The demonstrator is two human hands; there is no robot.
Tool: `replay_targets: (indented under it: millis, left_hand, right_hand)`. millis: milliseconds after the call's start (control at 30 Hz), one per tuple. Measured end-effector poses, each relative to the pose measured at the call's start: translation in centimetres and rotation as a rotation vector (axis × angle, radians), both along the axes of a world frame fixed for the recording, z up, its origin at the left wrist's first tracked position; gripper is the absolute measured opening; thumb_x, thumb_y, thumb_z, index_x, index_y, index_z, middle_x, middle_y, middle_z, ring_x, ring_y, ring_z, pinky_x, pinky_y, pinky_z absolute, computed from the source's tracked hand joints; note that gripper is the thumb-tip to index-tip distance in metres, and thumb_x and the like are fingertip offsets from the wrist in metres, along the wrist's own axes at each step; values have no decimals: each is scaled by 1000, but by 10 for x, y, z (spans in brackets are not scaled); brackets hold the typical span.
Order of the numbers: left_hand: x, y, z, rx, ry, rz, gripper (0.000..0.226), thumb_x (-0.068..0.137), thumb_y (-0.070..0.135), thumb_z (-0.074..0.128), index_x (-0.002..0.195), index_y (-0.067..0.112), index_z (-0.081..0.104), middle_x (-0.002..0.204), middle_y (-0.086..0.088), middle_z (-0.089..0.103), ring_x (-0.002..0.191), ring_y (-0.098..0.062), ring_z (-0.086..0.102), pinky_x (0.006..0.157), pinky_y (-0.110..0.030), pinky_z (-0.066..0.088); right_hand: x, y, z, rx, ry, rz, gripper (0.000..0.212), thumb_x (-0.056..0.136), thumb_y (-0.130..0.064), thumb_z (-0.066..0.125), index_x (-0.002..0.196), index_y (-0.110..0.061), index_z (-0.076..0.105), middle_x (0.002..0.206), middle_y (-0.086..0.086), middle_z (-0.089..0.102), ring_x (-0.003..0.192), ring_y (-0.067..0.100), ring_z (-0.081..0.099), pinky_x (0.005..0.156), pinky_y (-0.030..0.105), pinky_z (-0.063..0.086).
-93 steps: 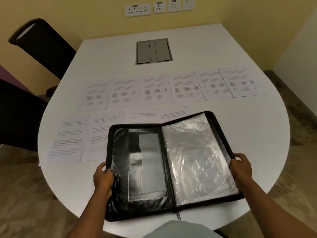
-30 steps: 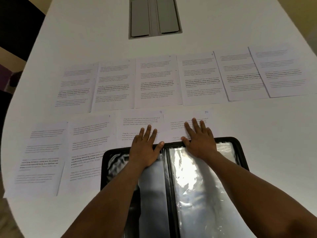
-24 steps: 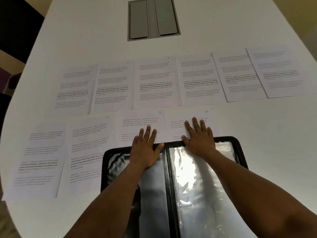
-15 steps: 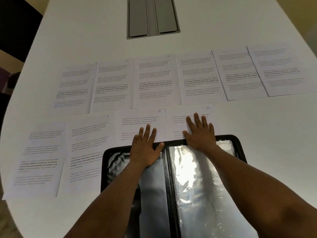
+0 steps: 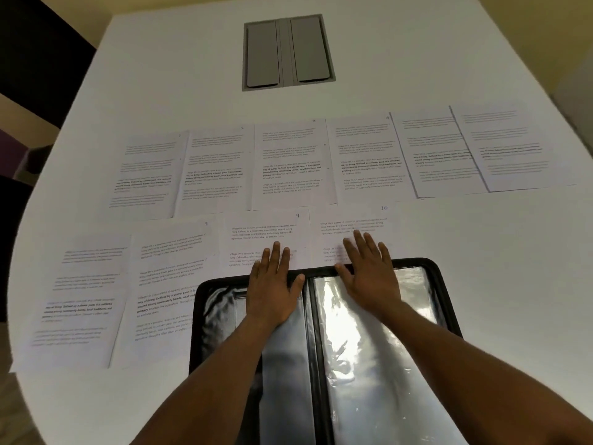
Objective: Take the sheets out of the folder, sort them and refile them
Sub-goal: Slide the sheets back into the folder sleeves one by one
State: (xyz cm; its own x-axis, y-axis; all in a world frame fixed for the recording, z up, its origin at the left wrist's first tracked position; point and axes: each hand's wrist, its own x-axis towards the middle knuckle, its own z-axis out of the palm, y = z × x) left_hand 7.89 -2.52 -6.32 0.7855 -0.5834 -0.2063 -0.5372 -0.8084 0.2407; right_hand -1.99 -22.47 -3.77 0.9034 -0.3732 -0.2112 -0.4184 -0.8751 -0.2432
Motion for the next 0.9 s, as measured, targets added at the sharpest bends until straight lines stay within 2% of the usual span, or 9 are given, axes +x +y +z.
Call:
replay_targets:
  millis: [167, 267, 333, 433, 567, 733, 900]
  left_hand:
    - [-48, 26, 7, 10, 18, -10, 73, 95, 62, 15, 153, 22, -3, 160, 3, -16, 144, -12, -20, 119, -33, -9]
    - [-75, 46, 11, 23, 80, 0, 72, 97, 60, 20, 154, 21, -2, 161, 2, -13, 146, -13, -18, 120, -34, -7]
    - [-88, 58, 15, 31, 105, 19, 73, 97, 61, 18, 154, 21, 1, 162, 2, -9, 147, -13, -14, 120, -35, -6]
    - [-103, 76, 24, 53, 108, 51, 73, 96, 62, 16, 154, 20, 3, 161, 1, -10, 147, -14, -14, 121, -37, -4]
    - [-120, 93, 39, 69, 87, 83, 72, 97, 61, 17, 155, 20, 5, 161, 0, -10, 148, -17, -13, 120, -37, -5]
    - [-136, 101, 54, 65, 65, 92, 72, 97, 60, 18, 154, 18, 6, 162, -1, -7, 148, -19, -11, 120, -38, -4]
    - [-146, 87, 70, 66, 26, 104, 71, 98, 58, 19, 154, 17, 9, 162, -2, -6, 148, -19, -8, 121, -40, -2]
  right_hand:
    - [-55, 40, -6, -9, 55, 85, 70, 96, -59, 22, 144, -15, 46, 154, 8, 37, 145, 25, 30, 117, 40, 13]
    - [-83, 61, -4, -15, 80, 129, 70, 98, -58, 15, 137, -15, 55, 146, 8, 49, 138, 25, 43, 111, 39, 18]
    - [-97, 71, 0, -8, 82, 152, 74, 98, -61, 9, 140, -16, 52, 149, 7, 45, 141, 25, 38, 114, 38, 14]
    - [-110, 83, 6, 23, 51, 190, 88, 90, -70, -4, 151, -18, 34, 160, 4, 24, 149, 22, 16, 121, 35, 3]
    - [-122, 93, 15, 29, 23, 205, 102, 77, -75, -20, 155, -21, 16, 164, 1, 6, 151, 19, -1, 118, 35, -6]
    - [-134, 97, 32, 30, 22, 230, 91, 81, -70, -8, 156, -22, 10, 164, 1, 0, 151, 19, -5, 119, 35, -5]
    - [-136, 85, 45, 5, -3, 248, 95, 78, -71, -8, 156, -20, 11, 164, 4, 3, 151, 21, -1, 121, 38, 1]
